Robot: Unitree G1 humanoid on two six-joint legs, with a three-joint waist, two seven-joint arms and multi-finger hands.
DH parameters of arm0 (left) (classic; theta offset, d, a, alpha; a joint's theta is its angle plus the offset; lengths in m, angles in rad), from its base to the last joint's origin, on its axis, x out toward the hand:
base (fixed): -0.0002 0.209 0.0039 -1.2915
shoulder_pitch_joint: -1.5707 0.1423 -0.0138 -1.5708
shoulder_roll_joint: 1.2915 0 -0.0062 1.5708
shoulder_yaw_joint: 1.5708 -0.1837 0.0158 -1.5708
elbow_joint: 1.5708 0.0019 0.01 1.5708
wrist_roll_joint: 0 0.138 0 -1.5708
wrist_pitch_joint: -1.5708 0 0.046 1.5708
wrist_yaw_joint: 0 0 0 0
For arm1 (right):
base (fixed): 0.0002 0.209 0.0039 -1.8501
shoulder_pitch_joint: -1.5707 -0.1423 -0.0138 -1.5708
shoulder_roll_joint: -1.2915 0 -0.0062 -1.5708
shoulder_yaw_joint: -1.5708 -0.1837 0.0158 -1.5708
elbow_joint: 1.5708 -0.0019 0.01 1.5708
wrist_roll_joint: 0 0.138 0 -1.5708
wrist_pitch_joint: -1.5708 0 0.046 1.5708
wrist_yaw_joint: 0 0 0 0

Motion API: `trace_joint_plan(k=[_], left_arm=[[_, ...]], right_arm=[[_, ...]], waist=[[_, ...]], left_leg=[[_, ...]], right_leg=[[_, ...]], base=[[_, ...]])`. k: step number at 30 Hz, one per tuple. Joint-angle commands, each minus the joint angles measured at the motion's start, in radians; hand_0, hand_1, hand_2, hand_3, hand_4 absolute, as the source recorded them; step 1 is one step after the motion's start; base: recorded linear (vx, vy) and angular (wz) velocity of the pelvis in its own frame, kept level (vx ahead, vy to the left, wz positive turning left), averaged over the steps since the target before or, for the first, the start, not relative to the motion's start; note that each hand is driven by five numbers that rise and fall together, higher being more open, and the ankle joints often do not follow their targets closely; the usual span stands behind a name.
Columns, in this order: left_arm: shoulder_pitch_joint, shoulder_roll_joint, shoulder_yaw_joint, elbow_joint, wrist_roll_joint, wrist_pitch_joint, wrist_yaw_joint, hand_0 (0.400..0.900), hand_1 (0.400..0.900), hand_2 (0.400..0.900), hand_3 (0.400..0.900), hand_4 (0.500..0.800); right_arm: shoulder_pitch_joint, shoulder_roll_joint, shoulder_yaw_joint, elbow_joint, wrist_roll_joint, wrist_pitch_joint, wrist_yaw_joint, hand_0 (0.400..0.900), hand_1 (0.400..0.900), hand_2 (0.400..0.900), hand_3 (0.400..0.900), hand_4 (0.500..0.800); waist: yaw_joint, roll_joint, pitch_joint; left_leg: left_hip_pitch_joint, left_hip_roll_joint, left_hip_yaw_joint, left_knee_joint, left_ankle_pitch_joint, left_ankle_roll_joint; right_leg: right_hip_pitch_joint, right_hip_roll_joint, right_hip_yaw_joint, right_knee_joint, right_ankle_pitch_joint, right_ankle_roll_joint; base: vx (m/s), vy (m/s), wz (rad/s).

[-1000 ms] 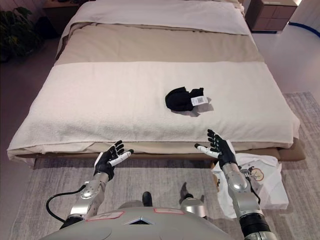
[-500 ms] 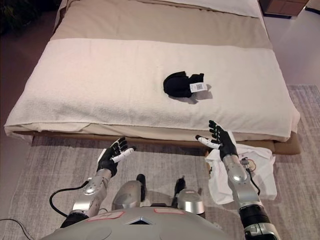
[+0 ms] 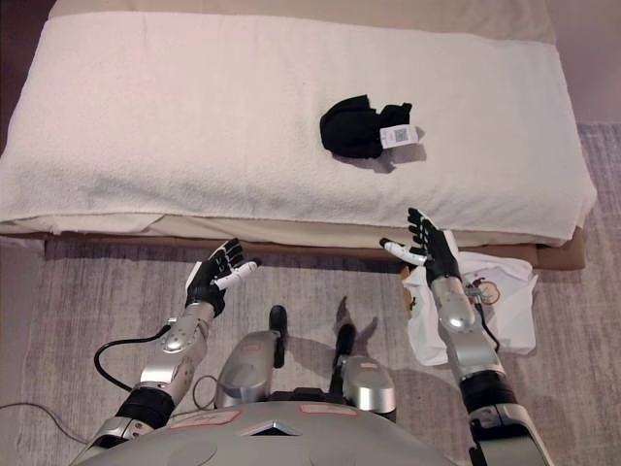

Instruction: Put the clothes on the bed into the basket.

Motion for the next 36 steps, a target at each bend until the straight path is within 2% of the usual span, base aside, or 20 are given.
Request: trace_joint_plan(k=[1,3,5,7,8,9,11,13,14,16,17,18,19,21,23,25,26,28,30,36], left_arm=[[-0.056,0.034,-0.013,-0.096,0.006,-0.104,0.013,0.900,0.900,0.900,0.900,0.800],[-0.068,0.064,-0.017,-0.119,0.017,-0.104,0.014,0.900,0.900,0.900,0.900,0.800],[-0.077,0.083,-0.023,-0.129,0.023,-0.105,0.017,0.900,0.900,0.900,0.900,0.800],[-0.095,0.096,-0.023,-0.119,0.028,-0.104,0.025,0.900,0.900,0.900,0.900,0.800],[-0.104,0.108,-0.025,-0.122,0.027,-0.106,0.028,0.900,0.900,0.900,0.900,0.800],[-0.104,0.107,-0.025,-0.122,0.027,-0.105,0.028,0.900,0.900,0.900,0.900,0.800],[-0.124,0.117,-0.021,-0.132,0.021,-0.105,0.039,0.900,0.900,0.900,0.900,0.800],[-0.134,0.117,-0.023,-0.129,0.016,-0.106,0.042,0.900,0.900,0.900,0.900,0.800],[-0.146,0.117,-0.028,-0.121,0.018,-0.107,0.047,0.900,0.900,0.900,0.900,0.800],[-0.154,0.114,-0.033,-0.111,0.023,-0.107,0.048,0.900,0.900,0.900,0.900,0.800],[-0.156,0.109,-0.029,-0.104,0.030,-0.110,0.055,0.900,0.900,0.900,0.900,0.800],[-0.156,0.109,-0.029,-0.104,0.030,-0.110,0.055,0.900,0.900,0.900,0.900,0.800],[-0.162,0.106,-0.027,-0.090,0.036,-0.113,0.060,0.900,0.900,0.900,0.900,0.800],[-0.180,0.111,-0.014,-0.085,0.046,-0.117,0.073,0.900,0.900,0.900,0.900,0.800],[-0.199,0.112,-0.012,-0.096,0.045,-0.121,0.079,0.900,0.900,0.900,0.900,0.800],[-0.212,0.112,-0.016,-0.091,0.052,-0.121,0.087,0.900,0.900,0.900,0.900,0.800],[-0.223,0.103,-0.011,-0.074,0.061,-0.122,0.096,0.900,0.900,0.900,0.900,0.800],[-0.224,0.100,-0.009,-0.070,0.058,-0.123,0.103,0.900,0.900,0.900,0.900,0.800],[-0.222,0.090,0.000,-0.081,0.055,-0.124,0.115,0.900,0.900,0.900,0.900,0.800],[-0.242,0.073,-0.021,-0.078,0.048,-0.119,0.113,0.900,0.900,0.900,0.900,0.800]], right_arm=[[-0.036,-0.027,-0.004,-0.050,0.016,-0.099,-0.029,0.900,0.900,0.900,0.900,0.800],[-0.036,-0.008,-0.001,-0.044,0.021,-0.103,-0.027,0.900,0.900,0.900,0.900,0.800],[-0.044,0.003,0.002,-0.039,0.025,-0.104,-0.030,0.900,0.900,0.900,0.900,0.800],[-0.057,0.016,0.009,-0.037,0.029,-0.104,-0.031,0.900,0.900,0.900,0.900,0.800],[-0.068,0.022,0.016,-0.036,0.035,-0.105,-0.034,0.900,0.900,0.900,0.900,0.800],[-0.069,0.022,0.016,-0.036,0.035,-0.105,-0.034,0.900,0.900,0.900,0.900,0.800],[-0.088,0.029,0.025,-0.046,0.026,-0.101,-0.041,0.900,0.900,0.900,0.900,0.800],[-0.096,0.028,0.026,-0.051,0.019,-0.100,-0.047,0.900,0.900,0.900,0.900,0.800],[-0.104,0.021,0.025,-0.054,0.001,-0.099,-0.059,0.900,0.900,0.900,0.900,0.800],[-0.107,0.017,0.024,-0.051,-0.018,-0.096,-0.067,0.900,0.900,0.900,0.900,0.800],[-0.109,0.005,0.018,-0.046,-0.075,-0.086,-0.102,0.900,0.900,0.900,0.900,0.800],[-0.109,0.005,0.018,-0.046,-0.075,-0.086,-0.102,0.900,0.900,0.900,0.900,0.800],[-0.118,-0.002,0.013,-0.027,-0.104,-0.083,-0.124,0.900,0.900,0.900,0.900,0.800],[-0.152,-0.033,0.005,-0.025,-0.188,-0.067,-0.169,0.900,0.900,0.900,0.900,0.800],[-0.170,-0.056,-0.007,-0.032,-0.236,-0.046,-0.190,0.900,0.900,0.900,0.900,0.800],[-0.172,-0.059,-0.018,-0.037,-0.255,-0.048,-0.201,0.900,0.900,0.900,0.900,0.800],[-0.179,-0.074,-0.024,-0.015,-0.291,-0.039,-0.214,0.900,0.900,0.900,0.900,0.800],[-0.191,-0.078,-0.021,0.013,-0.298,-0.033,-0.222,0.900,0.900,0.900,0.900,0.800],[-0.221,-0.109,-0.022,0.019,-0.356,-0.014,-0.230,0.900,0.900,0.900,0.900,0.800],[-0.318,-0.174,0.014,0.098,-0.454,0.030,-0.265,0.900,0.900,0.900,0.900,0.800]], waist=[[0.008,-0.040,-0.135],[0.015,-0.068,-0.154],[0.018,-0.085,-0.166],[0.015,-0.089,-0.163],[-0.002,-0.070,-0.145],[-0.003,-0.069,-0.148],[-0.021,-0.035,-0.125],[-0.026,-0.028,-0.111],[-0.027,-0.025,-0.101],[-0.031,-0.021,-0.087],[-0.032,-0.022,-0.078],[-0.033,-0.021,-0.080],[-0.035,-0.022,-0.080],[-0.035,-0.031,-0.074],[-0.032,-0.039,-0.070],[-0.031,-0.047,-0.069],[-0.025,-0.058,-0.078],[-0.027,-0.056,-0.081],[-0.023,-0.042,-0.082],[-0.018,-0.028,-0.085]], left_leg=[[-0.107,-0.016,0.042,-0.113,0.180,0.020],[-0.115,-0.042,0.051,-0.058,0.124,0.056],[-0.094,-0.074,0.052,-0.050,0.076,0.089],[-0.064,-0.109,0.041,-0.049,0.039,0.124],[-0.015,-0.127,0.018,-0.068,0.021,0.147],[-0.018,-0.126,0.018,-0.069,0.023,0.147],[0.081,-0.127,-0.003,-0.144,0.007,0.161],[0.108,-0.125,-0.011,-0.161,0.008,0.159],[0.135,-0.120,-0.022,-0.178,0.002,0.150],[0.148,-0.111,-0.032,-0.187,0.001,0.143],[0.166,-0.104,-0.044,-0.201,-0.003,0.130],[0.164,-0.103,-0.044,-0.201,-0.002,0.130],[0.170,-0.099,-0.051,-0.210,-0.005,0.120],[0.185,-0.086,-0.071,-0.211,-0.020,0.101],[0.193,-0.085,-0.098,-0.209,-0.036,0.091],[0.197,-0.086,-0.111,-0.209,-0.046,0.089],[0.203,-0.089,-0.111,-0.208,-0.054,0.088],[0.206,-0.085,-0.127,-0.208,-0.056,0.086],[0.206,-0.065,-0.148,-0.208,-0.061,0.078],[0.184,-0.039,-0.191,-0.211,-0.057,0.057]], right_leg=[[0.190,0.010,-0.024,0.040,-0.119,0.080],[0.165,-0.035,-0.026,0.138,-0.085,0.105],[0.113,-0.079,-0.025,0.260,0.000,0.132],[0.027,-0.111,-0.006,0.450,0.146,0.150],[-0.041,-0.110,0.003,0.617,0.203,0.149],[-0.046,-0.110,0.004,0.620,0.203,0.149],[-0.175,-0.135,-0.050,0.689,0.172,0.141],[-0.199,-0.150,-0.086,0.656,0.143,0.132],[-0.210,-0.173,-0.130,0.540,0.124,0.132],[-0.204,-0.171,-0.144,0.463,0.127,0.132],[-0.212,-0.169,-0.116,0.286,0.153,0.147],[-0.211,-0.167,-0.118,0.279,0.158,0.147],[-0.224,-0.157,-0.090,0.181,0.178,0.156],[-0.256,-0.172,-0.052,0.059,0.263,0.191],[-0.250,-0.171,-0.024,0.025,0.274,0.196],[-0.238,-0.174,-0.025,0.025,0.278,0.197],[-0.221,-0.185,-0.066,0.031,0.303,0.208],[-0.218,-0.178,-0.074,0.057,0.275,0.202],[-0.230,-0.158,-0.103,0.111,0.199,0.177],[-0.221,-0.134,-0.161,0.108,0.156,0.160]], base=[[0.45,0.233,-0.05],[0.41,0.262,0.01],[0.36,0.304,0.01],[0.36,0.375,0.16],[0.28,0.316,0.28],[0.28,0.303,0.24],[0.32,0.274,0.10],[0.25,0.125,0.11],[0.18,-0.002,0.18],[0.20,-0.034,0.20],[0.13,-0.061,0.17],[0.21,-0.103,0.29],[0.22,-0.109,0.33],[0.27,-0.151,0.47],[0.16,-0.106,0.49],[0.15,-0.128,0.37],[0.23,-0.207,0.48],[0.17,-0.154,0.38],[0.14,-0.151,0.39],[0.12,-0.138,0.38]])
